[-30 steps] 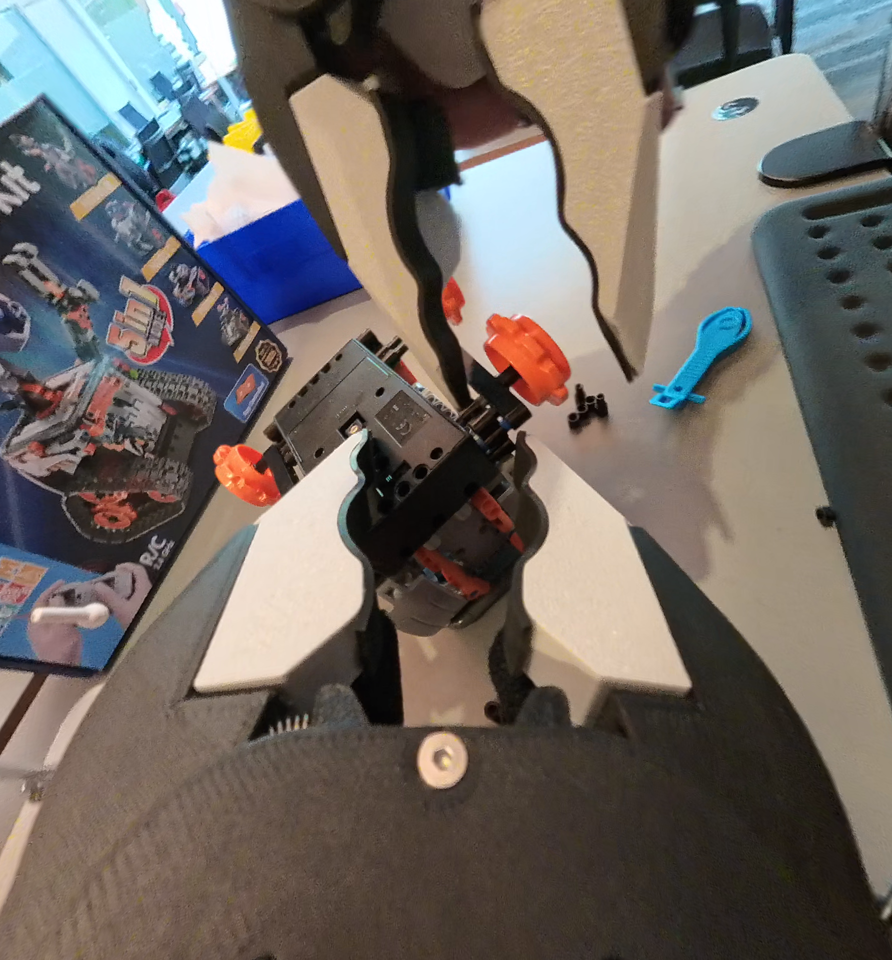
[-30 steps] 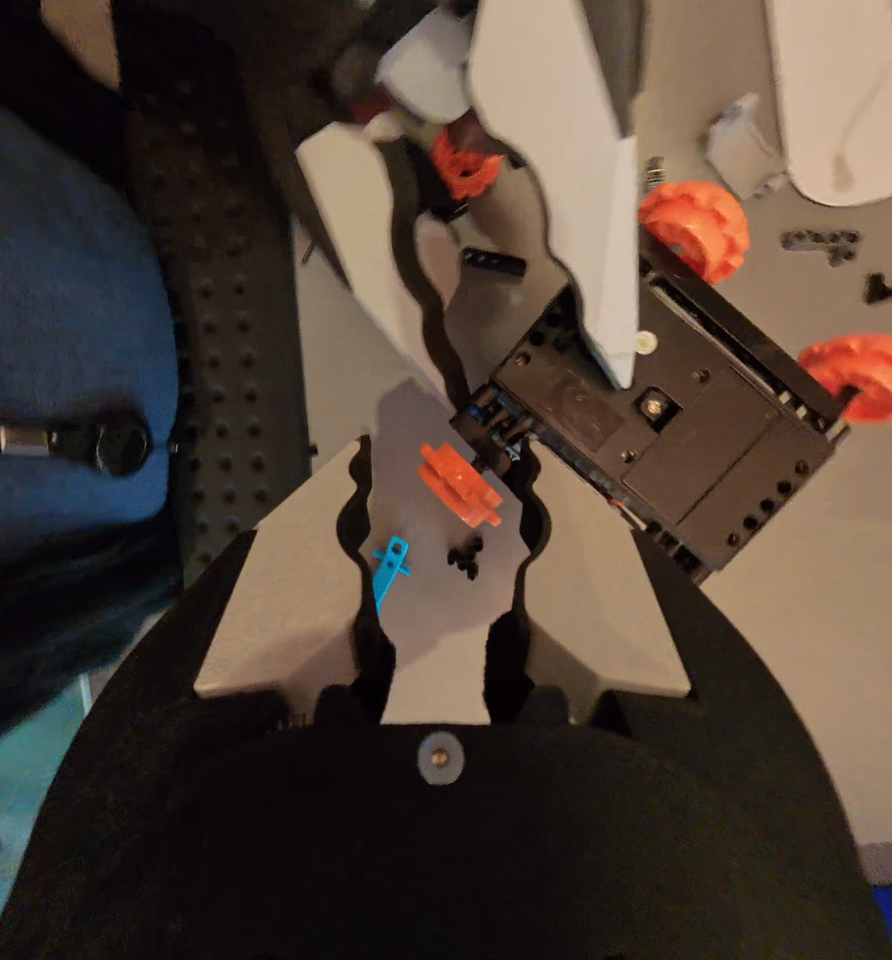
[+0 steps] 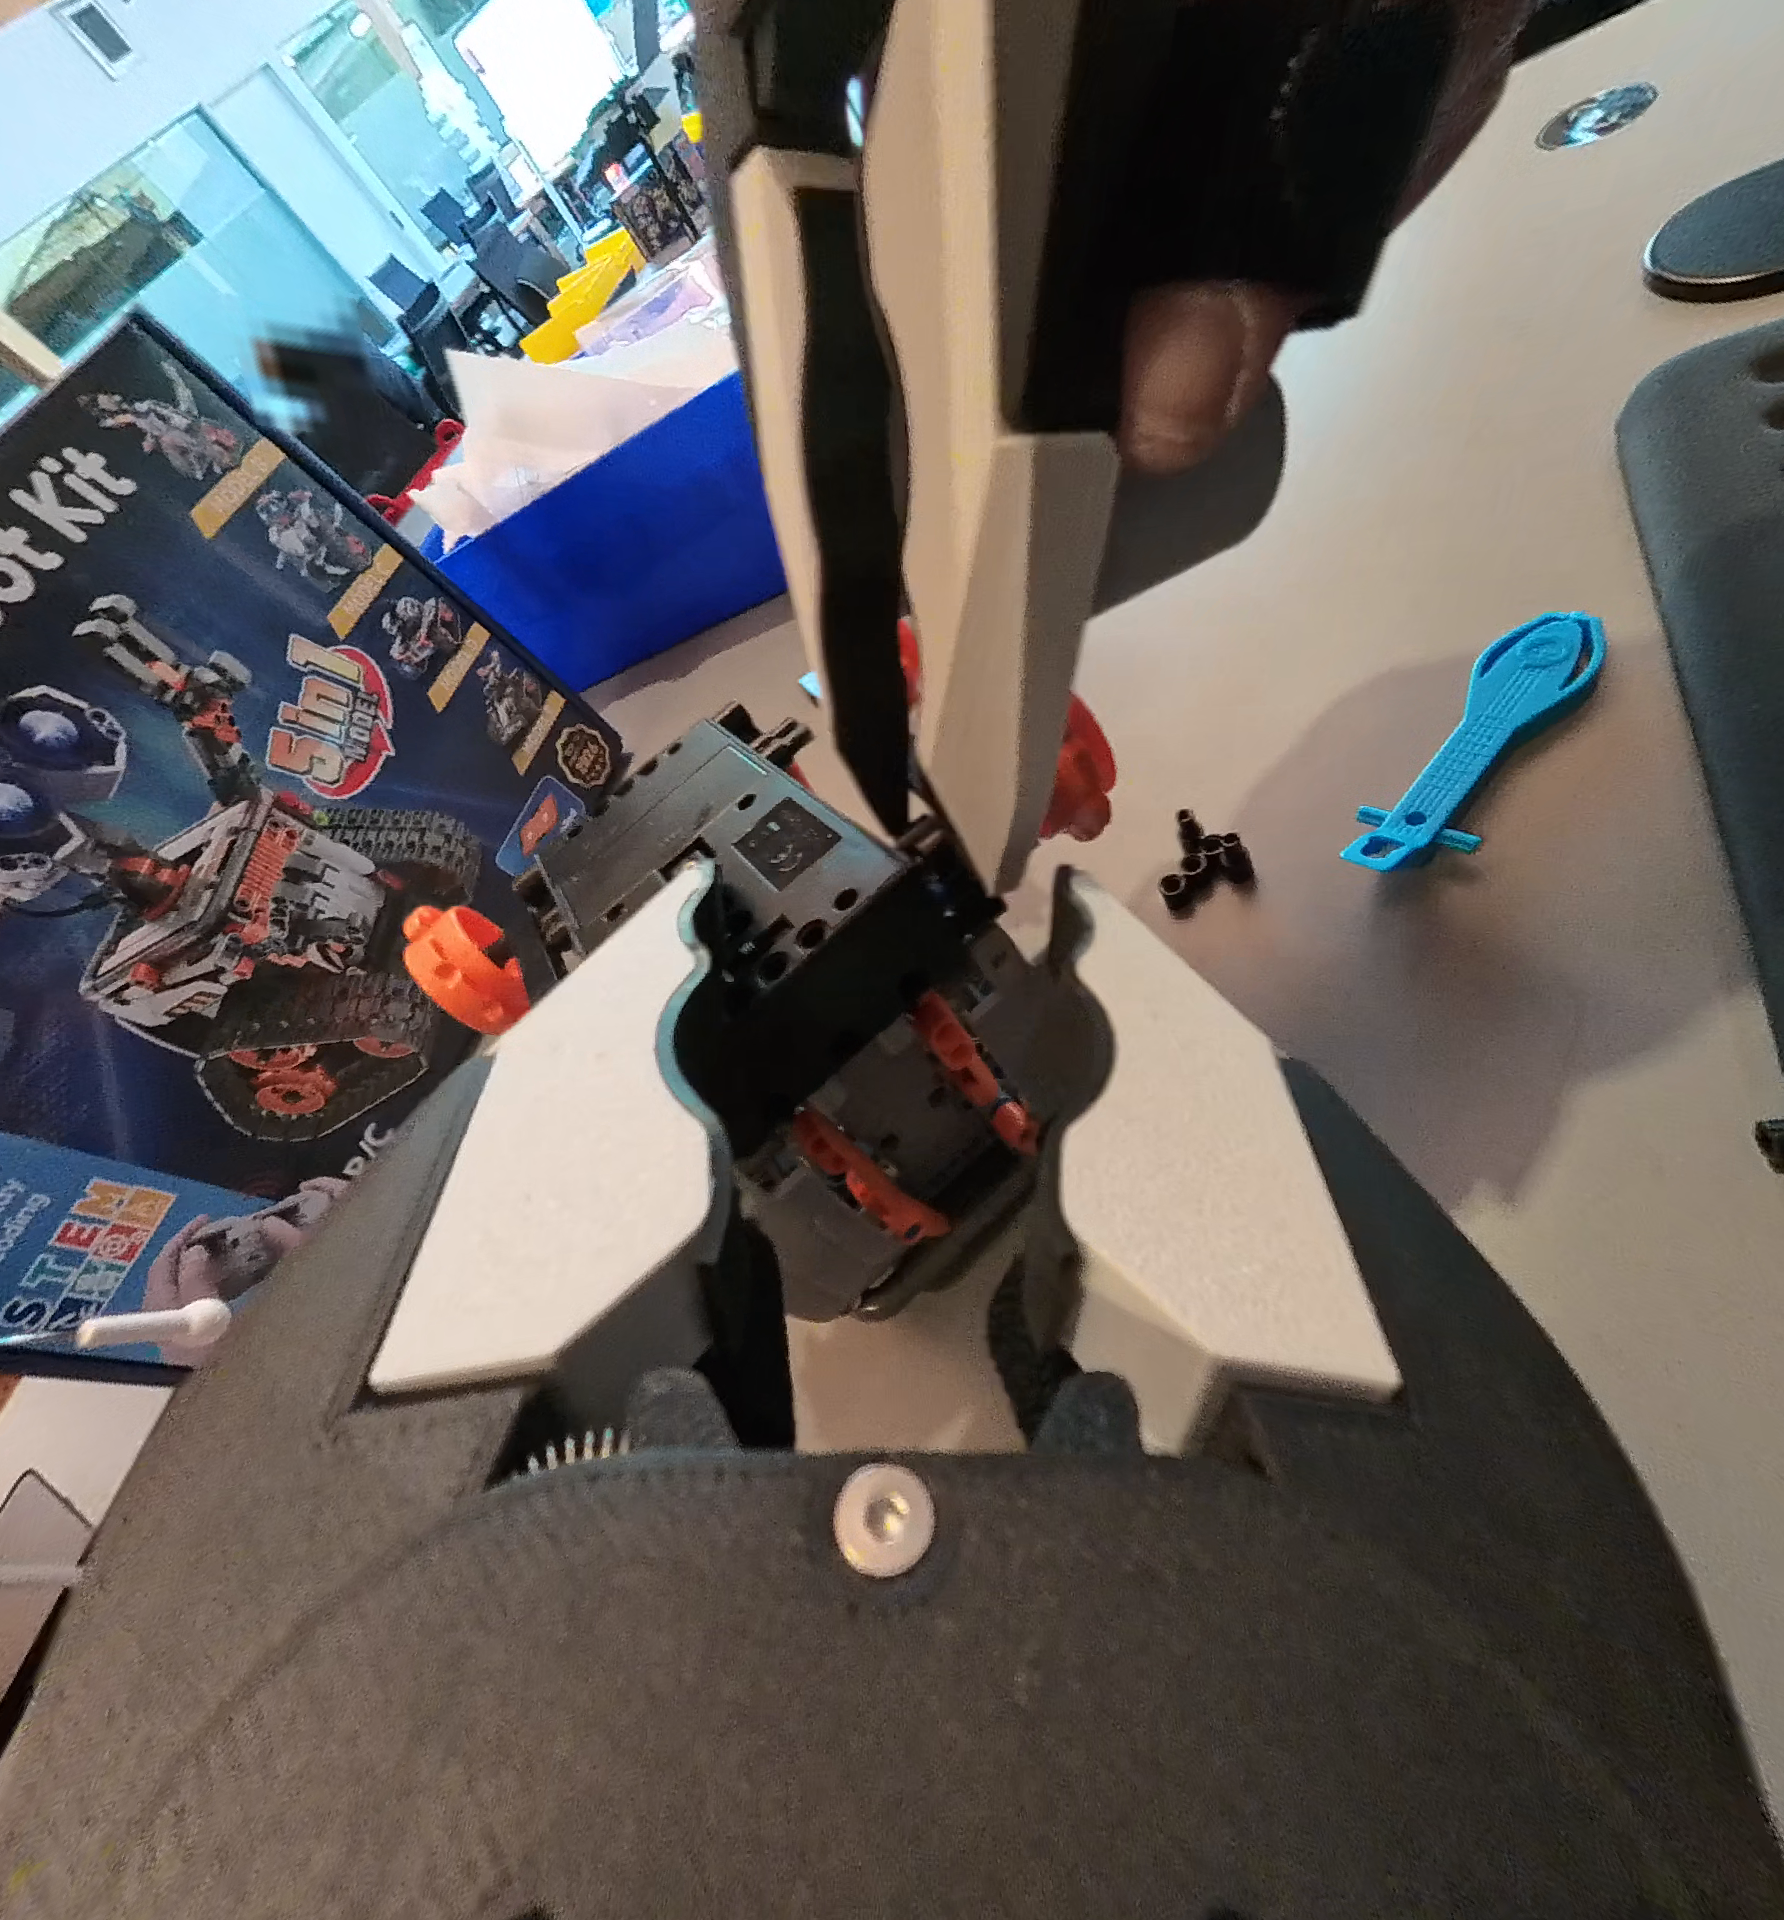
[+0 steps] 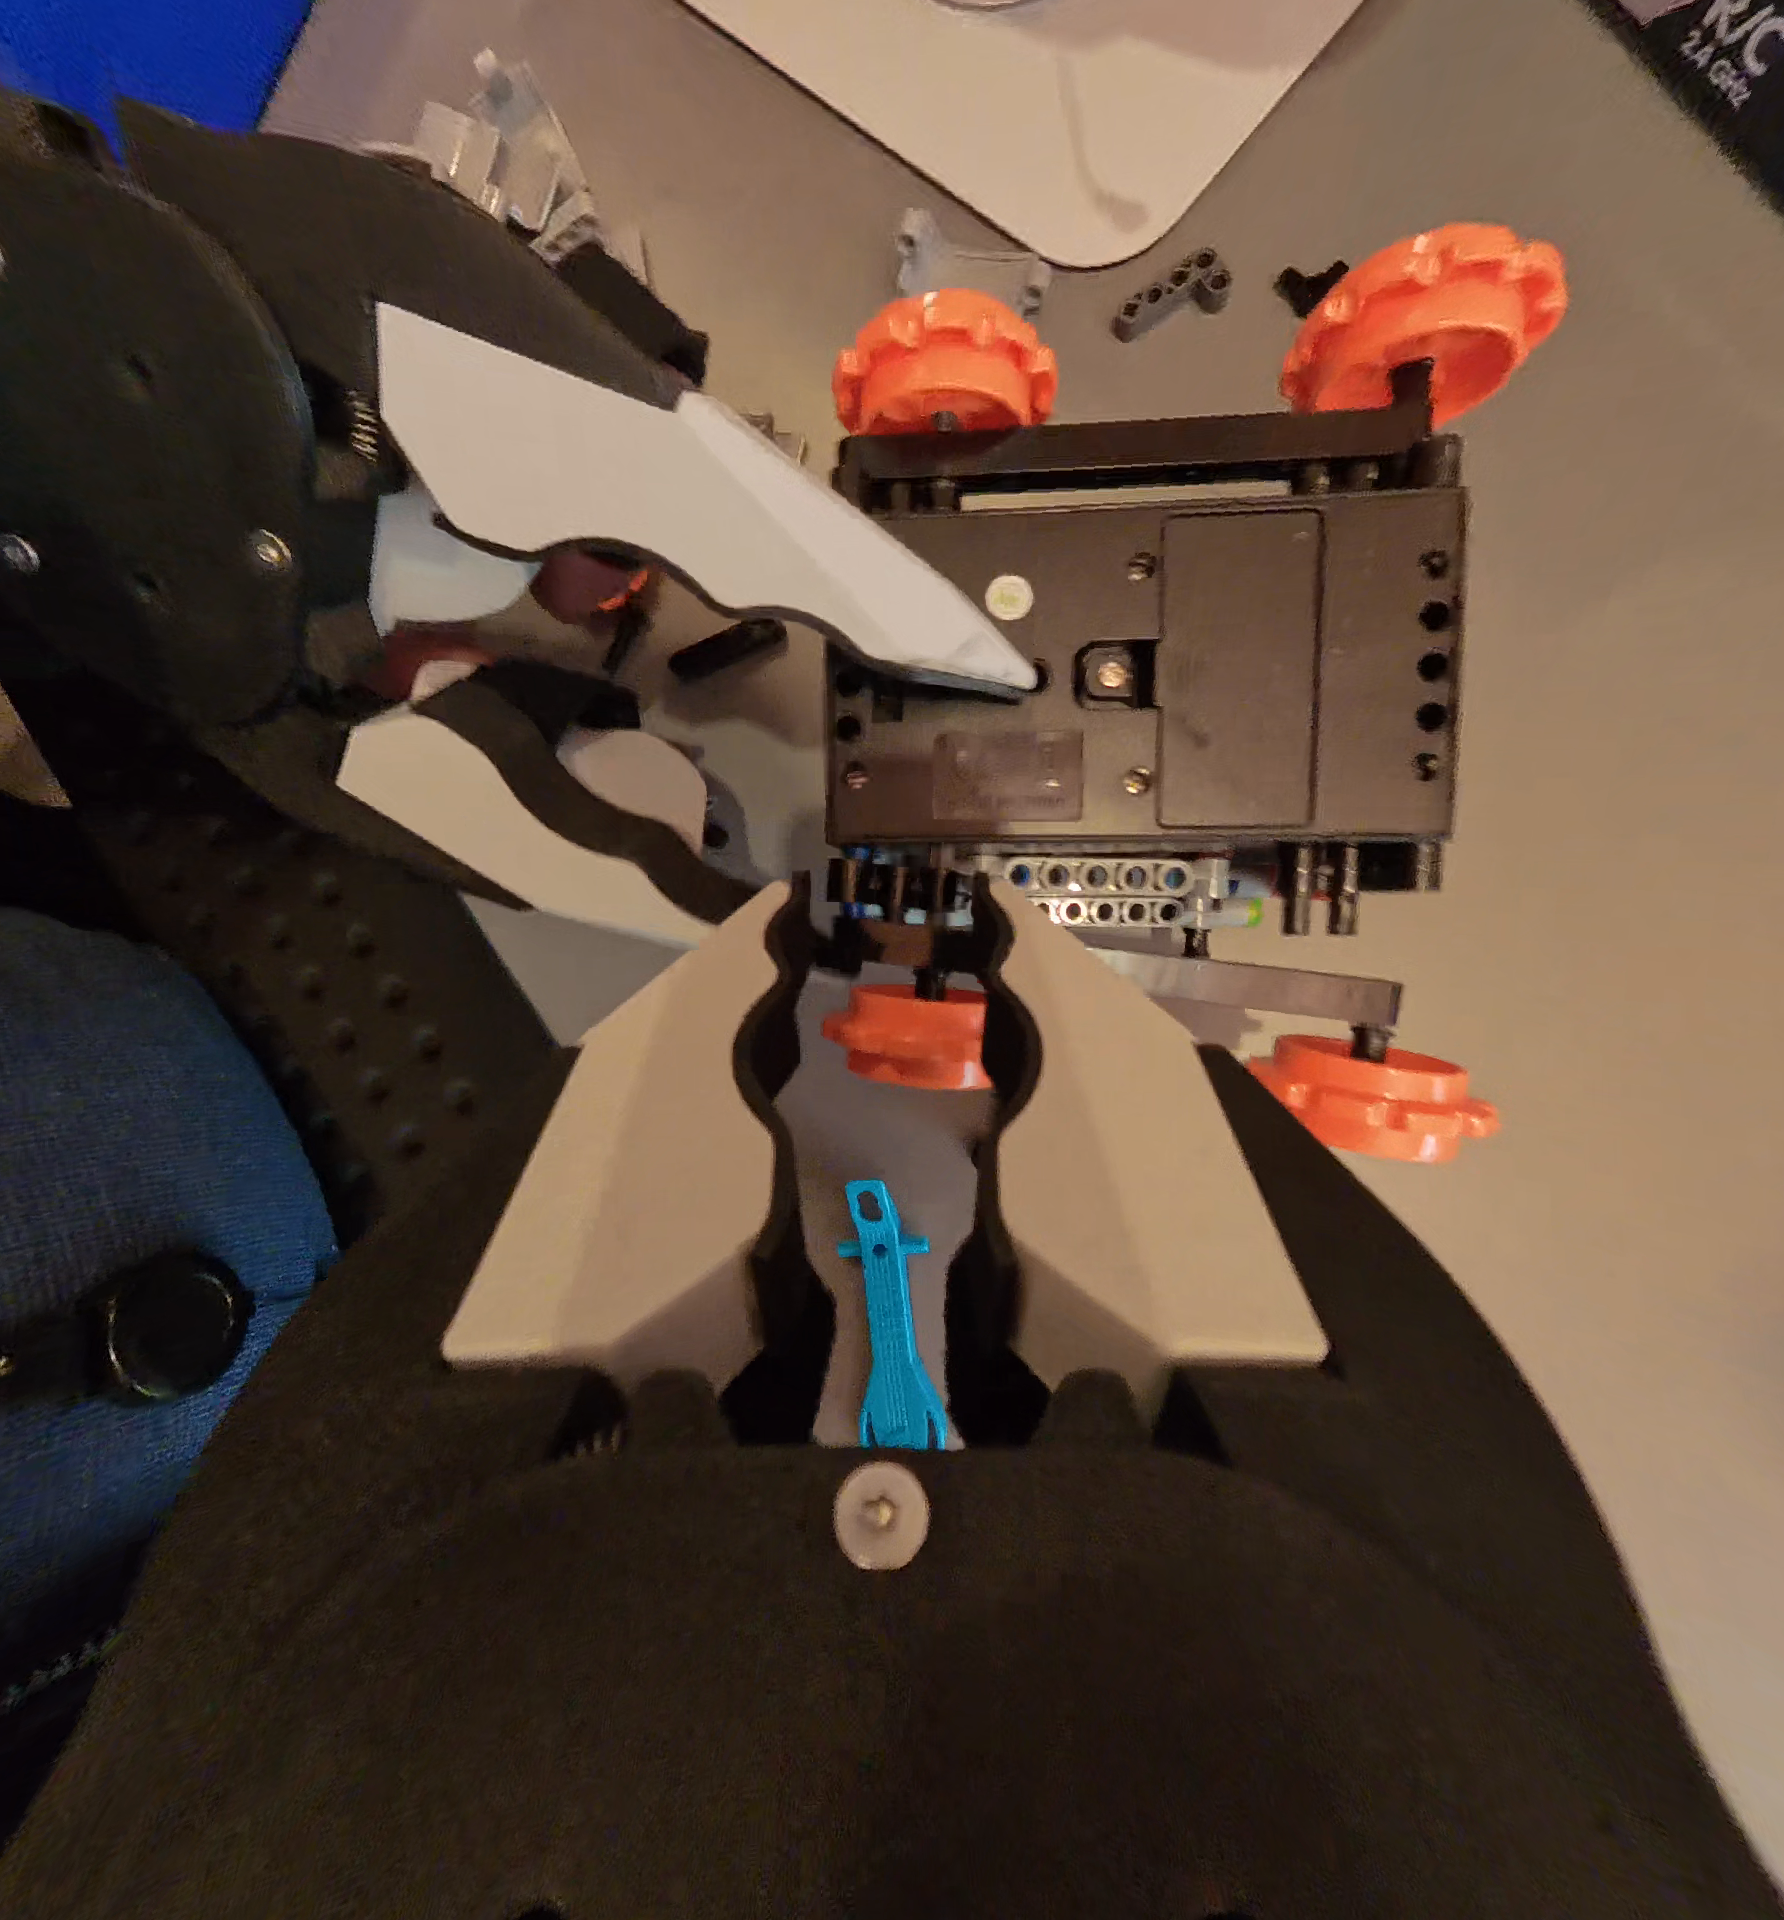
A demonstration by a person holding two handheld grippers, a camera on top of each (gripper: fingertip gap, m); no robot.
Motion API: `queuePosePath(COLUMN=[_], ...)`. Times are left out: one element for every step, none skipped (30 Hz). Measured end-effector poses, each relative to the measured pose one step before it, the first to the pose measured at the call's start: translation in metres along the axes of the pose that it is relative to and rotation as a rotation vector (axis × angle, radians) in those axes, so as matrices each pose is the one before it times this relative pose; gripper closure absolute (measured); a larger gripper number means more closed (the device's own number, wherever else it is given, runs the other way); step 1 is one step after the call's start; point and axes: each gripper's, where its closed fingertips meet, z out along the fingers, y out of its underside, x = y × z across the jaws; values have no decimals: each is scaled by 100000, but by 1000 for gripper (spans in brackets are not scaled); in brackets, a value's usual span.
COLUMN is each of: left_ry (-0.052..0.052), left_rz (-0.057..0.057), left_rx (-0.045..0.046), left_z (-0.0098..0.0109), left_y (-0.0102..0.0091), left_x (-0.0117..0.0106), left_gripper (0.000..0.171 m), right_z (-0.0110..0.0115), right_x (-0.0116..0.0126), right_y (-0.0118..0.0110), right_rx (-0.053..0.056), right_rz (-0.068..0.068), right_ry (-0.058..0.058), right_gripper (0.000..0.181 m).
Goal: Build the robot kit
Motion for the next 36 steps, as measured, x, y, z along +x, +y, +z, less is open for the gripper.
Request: queuePosePath(left_ry=[1749, 1148, -1202, -38, 530, -741, -851, -308, -1549, -2709, -2245, -1095, -1850, -2227, -1724, -609, -474, -671, -457, 163, 406, 167, 95, 457, 269, -51, 198, 572, -75, -919, -359, 88, -229, -568, -249, 70], left_rz=[385, 903, 1826, 418, 87, 878, 777, -95, 924, 2496, 2529, 2067, 2350, 2516, 2669, 1543, -184, 611, 1057, 771, -308, 592, 631, -289, 327, 928, -704, 63, 182, -3426, -1701, 965, 1141, 918, 121, -328], left_rx=[197, 572, -252, -229, -135, -440, -297, -141, -314, -320, -9, 1156, 1060, 238, 543, 590, -6, -343, -100, 454, 475, 183, 383, -12, -283, 228, 581, 426, 58, -1152, -859, 203, -285, -1084, -714, 132], left_z=[135, 31, -99, -65, 58, 175, 141, 113, 69, 37, 87, 83, 83, 125, 121, 78, 76, 66, 11, -43, -43, -18, -9, 23, 21, 51, 46, 4, 10, 46, 1, -21, 38, 75, 36, 22], left_y=[-15, -45, -18, -87, 5, 158, 113, 15, 72, 140, 166, 91, 112, 115, 18, 20, 75, 15, -39, 37, 41, -22, -7, 38, -31, -93, -12, -48, -90, 130, 139, -22, -52, -40, 32, -24], left_x=[401, 322, -86, -10, 162, 54, -5, 2, -196, -331, -295, -111, -121, -95, -33, -17, -97, -34, 38, -1, -13, 33, 8, -43, -4, 44, -46, 17, 52, -285, -220, 129, 238, 90, -39, 33], left_gripper=[99, 96, 103, 109, 107, 101, 98, 97, 99, 105, 107, 107, 107, 107, 107, 107, 107, 107, 108, 108, 109, 109, 110, 110, 110, 112, 112, 113, 113, 113, 113, 112, 111, 112, 112, 113], right_z=[238, 302, 304, 262, 147, 70, 116, 56, -5, -9, -8, -14, -7, -23, -30, -6, 11, -12, -26, 21, 18, -7, 4, -10, -53, -58, -31, -26, -50, -42, 10, 80, 82, 35, -7, 8], right_x=[-172, -5, 44, -136, 29, 192, 136, 51, 0, 16, 23, 20, 27, 45, 45, 56, 94, 46, -5, -40, -44, -27, -8, 27, -2, 17, 40, -19, 41, 209, 150, -17, -29, 41, 64, 24], right_y=[163, 320, 293, 265, 59, -165, -59, -49, -10, -7, -46, -9, -13, -9, 89, 44, -40, 37, 51, -9, -30, 22, 0, -9, 73, 51, -11, 43, 4, -245, -211, 25, 133, 54, 22, 23], right_rx=[-897, -1900, -1378, -1223, -133, 1267, 488, 307, -246, -449, -127, -344, -115, -28, -875, -749, -247, -494, -446, 341, 419, -606, -1133, -1079, -1103, -625, 43, -358, -237, 1442, 1487, -79, -604, 443, 839, 354], right_rz=[-390, -1344, -1273, -437, -179, -176, -284, -673, -514, -663, -1124, -1442, -627, 580, -177, -1631, -1132, -972, -2200, -2318, -1752, -2341, -2748, -2732, -2246, -1845, -1313, -388, 1391, 2283, 1682, 2257, 1911, 1222, 2022, 2274], right_ry=[-205, 965, 1112, -339, 631, 1929, 1584, 966, 153, -218, 28, -25, -528, -1173, -1196, 43, 434, -7, 513, 405, -477, -448, 14, -34, -983, -1189, -1080, -1497, -1471, 536, 1752, 1107, 988, 1273, 781, 448], right_gripper=[150, 155, 156, 157, 157, 158, 158, 158, 158, 159, 159, 159, 159, 159, 159, 159, 159, 159, 159, 159, 159, 159, 159, 159, 159, 159, 159, 159, 159, 159, 158, 158, 158, 158, 158, 158])
